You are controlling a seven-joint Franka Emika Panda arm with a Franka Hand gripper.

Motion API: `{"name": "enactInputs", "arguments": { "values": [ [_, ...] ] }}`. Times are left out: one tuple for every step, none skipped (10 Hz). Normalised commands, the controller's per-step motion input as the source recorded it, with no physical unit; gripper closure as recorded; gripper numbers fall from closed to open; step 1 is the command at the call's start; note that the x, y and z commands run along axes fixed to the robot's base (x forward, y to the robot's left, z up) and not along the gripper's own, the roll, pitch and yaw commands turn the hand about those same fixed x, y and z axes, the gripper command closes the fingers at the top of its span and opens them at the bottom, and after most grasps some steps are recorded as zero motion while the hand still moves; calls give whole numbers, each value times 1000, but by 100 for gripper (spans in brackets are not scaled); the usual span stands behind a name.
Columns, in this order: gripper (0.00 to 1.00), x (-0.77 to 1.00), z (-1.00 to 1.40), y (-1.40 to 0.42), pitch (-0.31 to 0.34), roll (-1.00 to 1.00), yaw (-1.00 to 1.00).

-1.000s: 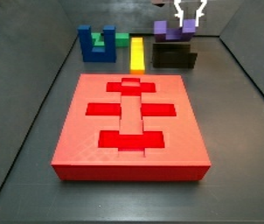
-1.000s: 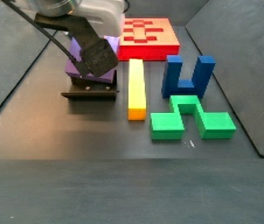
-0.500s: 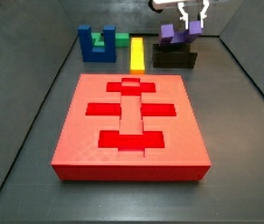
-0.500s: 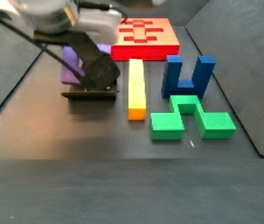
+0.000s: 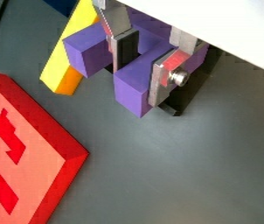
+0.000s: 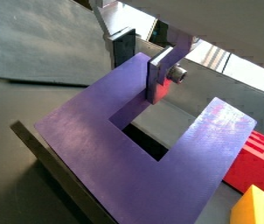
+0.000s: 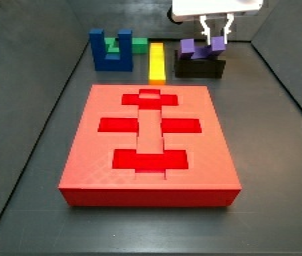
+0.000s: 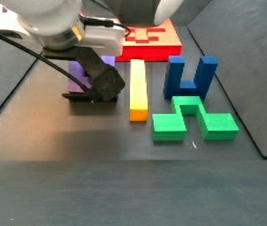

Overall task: Pick up the purple object. Move up. Place the purple object on the fixture. Regrasp the purple object. Move to above the board. Insert the purple object.
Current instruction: Place the purple object on the fixture, then regrasp the purple object.

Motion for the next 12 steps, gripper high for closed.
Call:
{"name": "enactInputs", "arguments": {
  "values": [
    [100, 0, 0, 0, 0, -6, 0],
    [100, 0, 0, 0, 0, 0, 0],
    [0, 0, 0, 0, 0, 0, 0],
    [0, 0, 0, -9, 17, 34, 0],
    [0, 0, 143, -251, 57, 543, 60],
    [0, 20, 551, -140, 37, 720, 429],
    [0, 306, 554, -297, -117, 700, 291],
    [0, -246, 166, -583, -837, 889, 26],
    [0, -11, 71, -437, -814, 911, 220],
    [0, -20, 20, -354, -760, 1000, 277],
    [0, -80, 83, -286, -694, 1000, 257],
    [0, -103, 89, -249, -534, 1000, 223]
  ]
}}
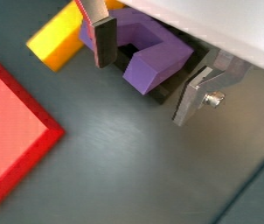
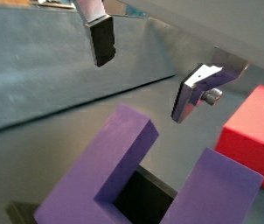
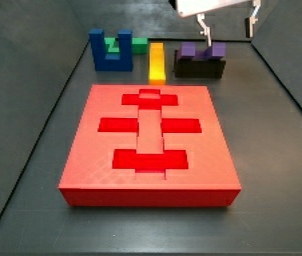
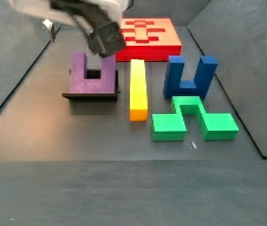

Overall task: Pick up the purple object. Move up. Place the purple object on the fixture. Regrasp the purple object. Move to above the board. Insert the purple object.
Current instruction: Regrasp the purple object.

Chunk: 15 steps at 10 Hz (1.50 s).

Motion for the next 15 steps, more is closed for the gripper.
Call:
{"name": "enactInputs", "arguments": {
  "values": [
    [0, 0, 77, -194, -214, 1000, 183],
    [0, 91, 63, -89, 126, 1000, 174],
    [0, 197, 140, -40, 411, 1000, 120],
    [0, 197, 149, -31, 454, 1000, 114],
    [0, 183, 146, -34, 469, 1000, 109],
    [0, 180, 149, -37, 469, 1000, 109],
    [0, 197, 146, -31, 454, 1000, 111],
    [0, 197, 126, -3, 369, 1000, 174],
    [0, 220, 114, 0, 329, 1000, 191],
    [0, 186, 94, 0, 257, 1000, 243],
    [0, 189, 54, 0, 211, 1000, 260],
    [0, 177, 69, 0, 209, 1000, 271],
    [0, 137, 69, 0, 220, 1000, 286],
    [0, 74, 63, 0, 249, 1000, 306],
    [0, 57, 46, 0, 243, 1000, 314]
  ]
}}
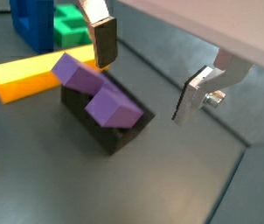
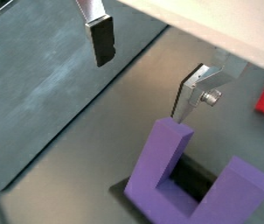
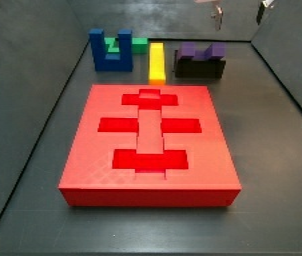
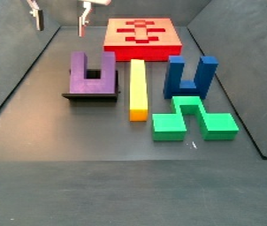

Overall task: Pick up the purple object. Move up. Place the purple object on the fixture. Regrasp the purple object. Move to above the board. Insert the purple object.
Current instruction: Regrasp the purple object.

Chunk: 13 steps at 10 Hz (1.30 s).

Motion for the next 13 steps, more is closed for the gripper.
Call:
{"name": "enactInputs", "arguments": {
  "values": [
    [0, 57, 49, 0, 243, 1000, 311],
    [0, 11, 54, -14, 280, 1000, 311],
    [0, 0, 0, -111, 251, 1000, 311],
    [0, 66, 0, -151, 169, 1000, 311],
    [0, 74, 0, -137, 160, 1000, 311],
    [0, 23, 0, -154, 197, 1000, 303],
    [0, 0, -69, -260, 246, 1000, 274],
    [0, 14, -414, -383, 154, 769, 157],
    [0, 26, -560, -129, 283, 409, 297],
    [0, 0, -471, -26, 220, 260, 477],
    [0, 3, -383, 0, 243, 234, 466],
    [0, 83, -280, 0, 246, 231, 460],
    [0, 189, -237, 0, 297, 309, 454]
  ]
}}
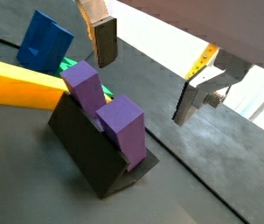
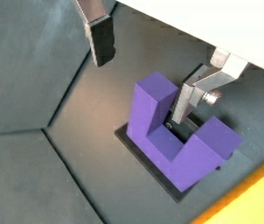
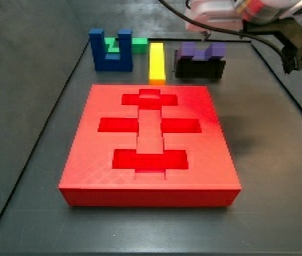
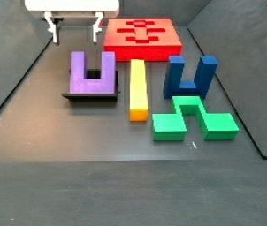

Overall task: Pick up the purple object. Move up. Place the purple object on the fixture. Regrasp the purple object. Move to above the board. Insert the purple object.
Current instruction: Regrasp the purple object.

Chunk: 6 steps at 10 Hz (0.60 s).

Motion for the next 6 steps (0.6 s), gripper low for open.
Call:
{"name": "enactInputs", "arguments": {
  "values": [
    [0, 249, -229, 0, 403, 389, 434],
    [0, 209, -240, 0, 423, 414, 411],
    [0, 214, -231, 0, 414, 411, 386],
    [0, 380, -183, -31, 386, 366, 317],
    [0, 734, -106, -123, 220, 180, 283],
    [0, 689, -14, -157, 0, 0, 86]
  ]
}}
